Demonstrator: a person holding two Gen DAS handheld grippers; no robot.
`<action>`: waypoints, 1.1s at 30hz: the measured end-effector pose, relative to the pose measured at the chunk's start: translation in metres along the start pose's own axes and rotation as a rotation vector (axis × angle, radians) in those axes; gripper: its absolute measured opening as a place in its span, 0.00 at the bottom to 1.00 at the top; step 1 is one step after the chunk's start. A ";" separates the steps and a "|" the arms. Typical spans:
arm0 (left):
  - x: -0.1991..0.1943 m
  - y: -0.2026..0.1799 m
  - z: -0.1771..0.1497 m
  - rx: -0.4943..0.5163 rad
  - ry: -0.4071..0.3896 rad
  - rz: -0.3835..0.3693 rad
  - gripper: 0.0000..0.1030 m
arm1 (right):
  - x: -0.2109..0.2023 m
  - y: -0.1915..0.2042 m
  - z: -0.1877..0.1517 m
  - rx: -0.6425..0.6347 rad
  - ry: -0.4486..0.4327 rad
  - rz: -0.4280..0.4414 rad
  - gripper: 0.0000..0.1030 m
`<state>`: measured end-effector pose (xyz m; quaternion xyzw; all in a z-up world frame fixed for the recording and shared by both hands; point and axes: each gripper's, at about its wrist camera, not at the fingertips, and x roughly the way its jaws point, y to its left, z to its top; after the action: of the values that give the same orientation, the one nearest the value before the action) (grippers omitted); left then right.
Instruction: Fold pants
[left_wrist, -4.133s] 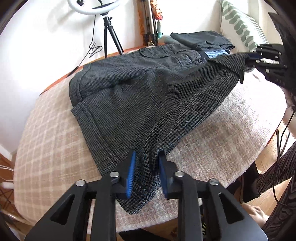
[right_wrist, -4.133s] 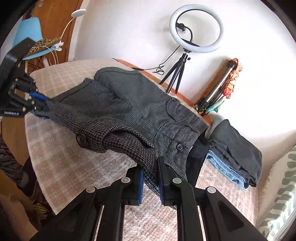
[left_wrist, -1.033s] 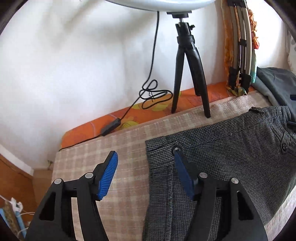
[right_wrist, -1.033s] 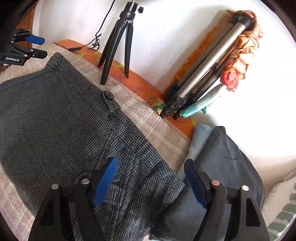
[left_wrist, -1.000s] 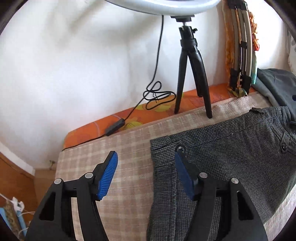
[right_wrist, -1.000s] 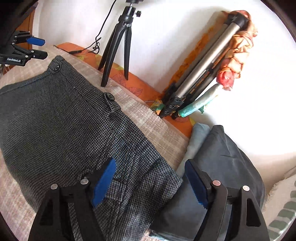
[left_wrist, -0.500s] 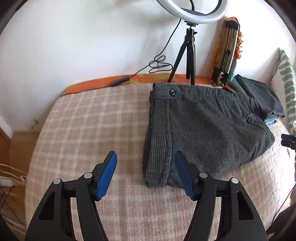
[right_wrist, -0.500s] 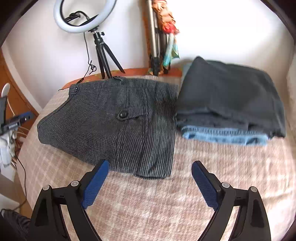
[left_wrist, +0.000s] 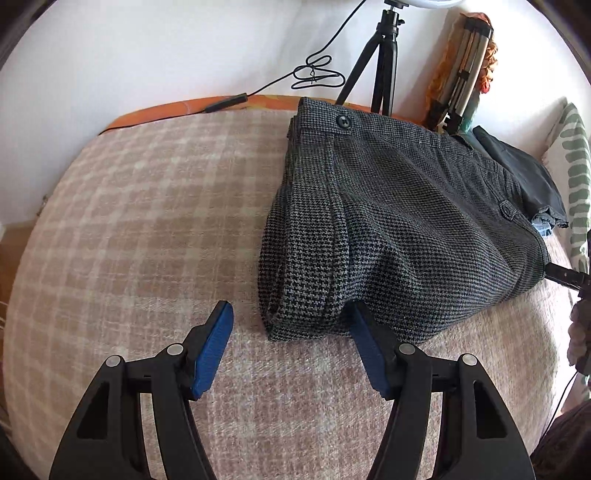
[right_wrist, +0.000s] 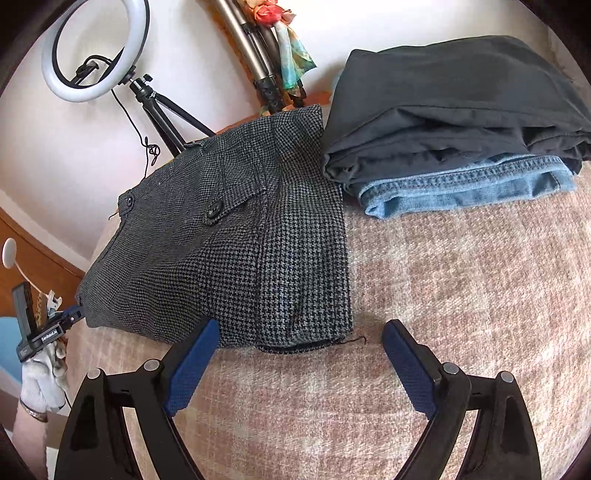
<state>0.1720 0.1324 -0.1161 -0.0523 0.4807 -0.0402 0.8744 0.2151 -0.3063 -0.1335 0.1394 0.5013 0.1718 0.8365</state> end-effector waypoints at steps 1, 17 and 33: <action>0.003 -0.001 0.001 -0.003 0.003 -0.006 0.63 | 0.001 0.003 0.001 -0.005 -0.002 0.012 0.86; -0.026 -0.013 0.029 0.043 -0.052 -0.017 0.24 | -0.028 0.035 0.032 0.002 -0.041 0.212 0.16; -0.060 -0.027 0.025 0.176 -0.076 0.110 0.36 | -0.005 0.024 0.030 -0.037 0.055 0.048 0.22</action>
<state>0.1606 0.1138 -0.0494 0.0493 0.4439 -0.0323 0.8941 0.2364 -0.2890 -0.1060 0.1312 0.5174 0.2049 0.8204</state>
